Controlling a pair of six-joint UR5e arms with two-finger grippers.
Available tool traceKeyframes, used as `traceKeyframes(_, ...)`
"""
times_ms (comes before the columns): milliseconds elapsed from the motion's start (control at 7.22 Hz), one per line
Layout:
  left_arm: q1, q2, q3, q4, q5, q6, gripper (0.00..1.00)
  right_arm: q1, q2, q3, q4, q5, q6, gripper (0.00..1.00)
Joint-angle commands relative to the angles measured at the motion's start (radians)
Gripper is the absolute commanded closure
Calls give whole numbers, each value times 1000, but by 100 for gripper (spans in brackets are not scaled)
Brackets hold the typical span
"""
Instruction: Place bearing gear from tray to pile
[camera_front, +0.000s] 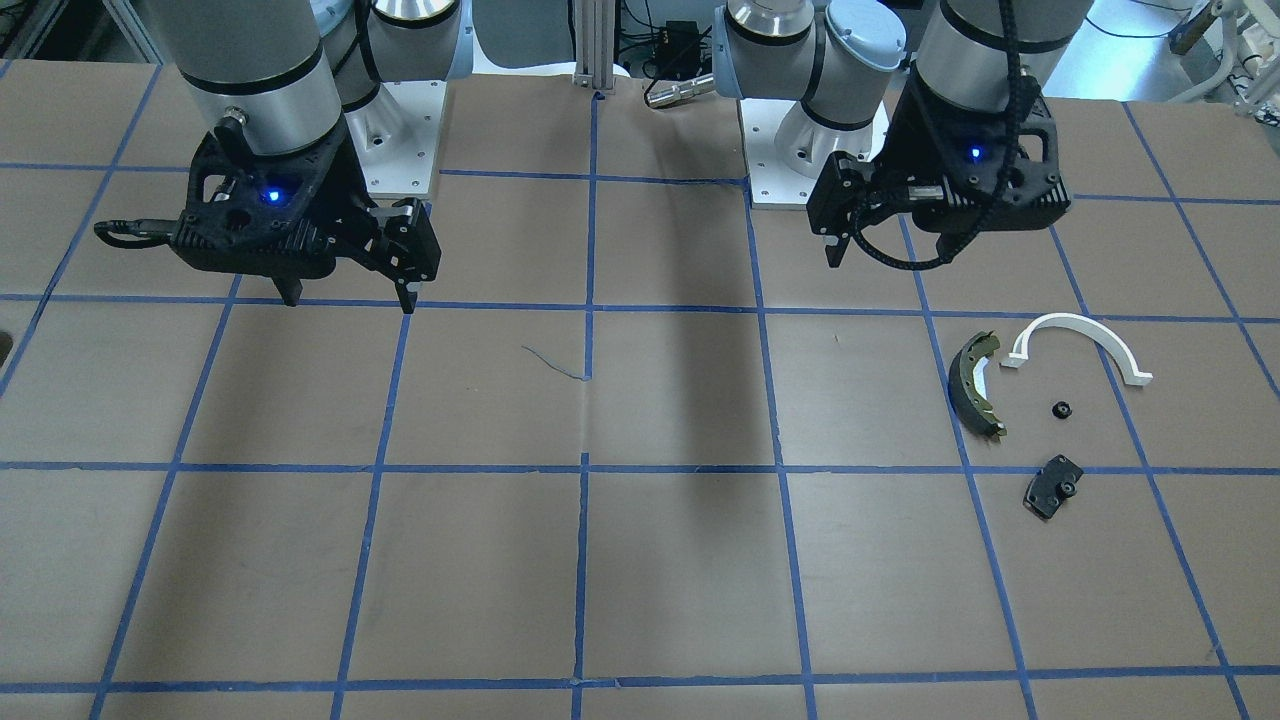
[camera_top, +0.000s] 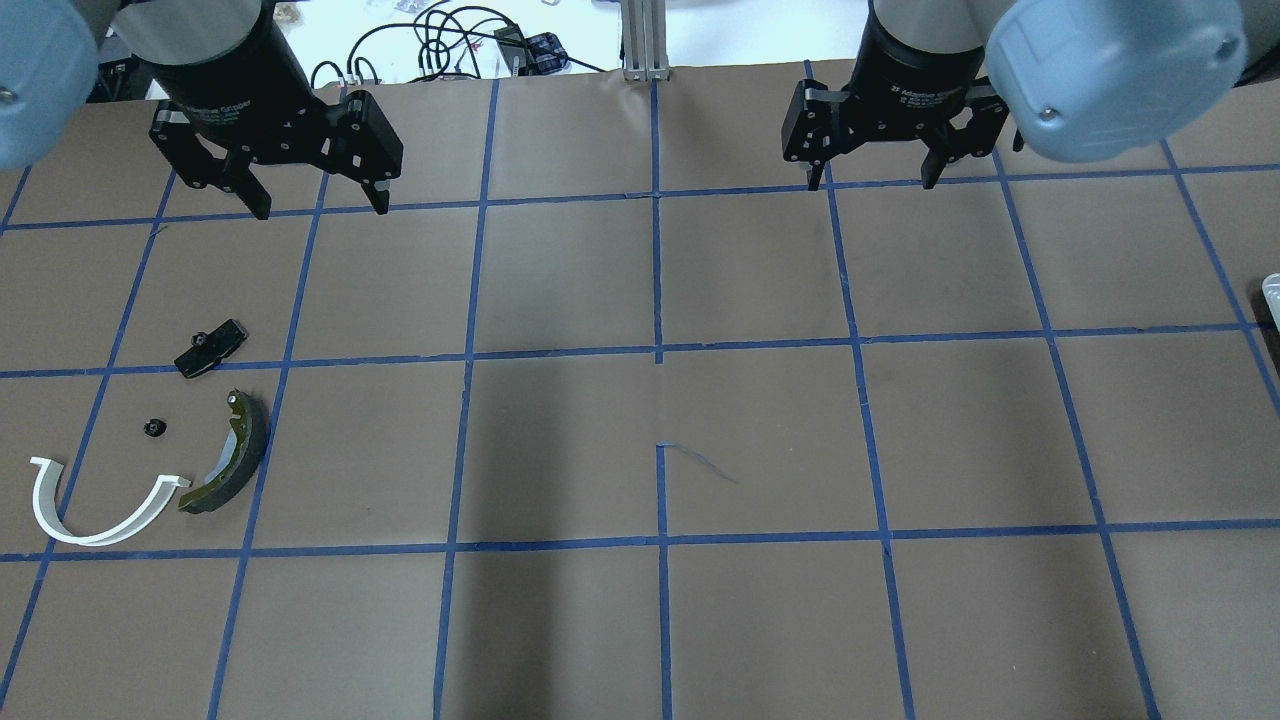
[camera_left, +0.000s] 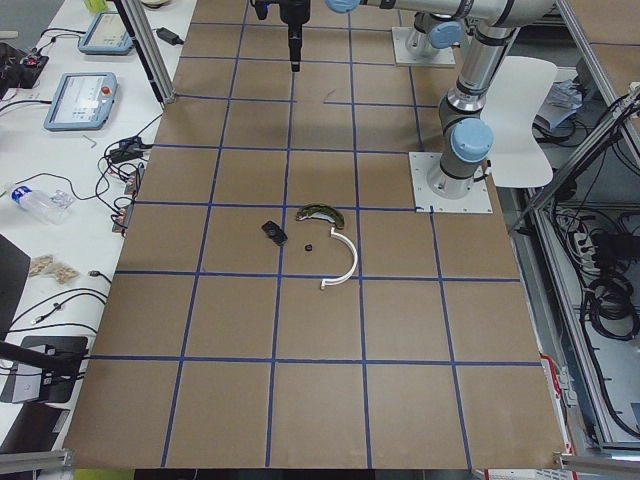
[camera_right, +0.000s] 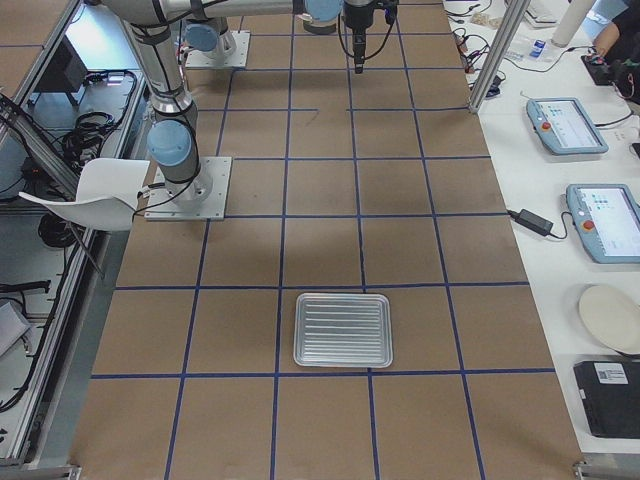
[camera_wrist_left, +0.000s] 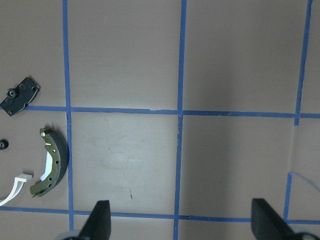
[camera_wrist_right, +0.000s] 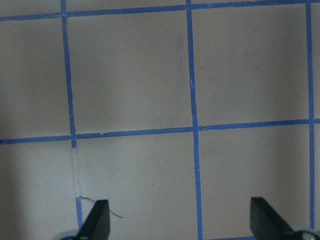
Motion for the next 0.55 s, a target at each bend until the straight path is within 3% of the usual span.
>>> traceKeyframes(0, 0, 28, -48, 48, 3, 7, 0, 0, -1, -4, 2, 0, -2, 0)
traceKeyframes(139, 8, 22, -66, 123, -2, 6, 0, 0, 0, -1, -1, 0, -2, 0)
traceKeyframes(416, 11, 14, -72, 133, -41, 6, 0, -2, 0, -2, -1, 0, -2, 0)
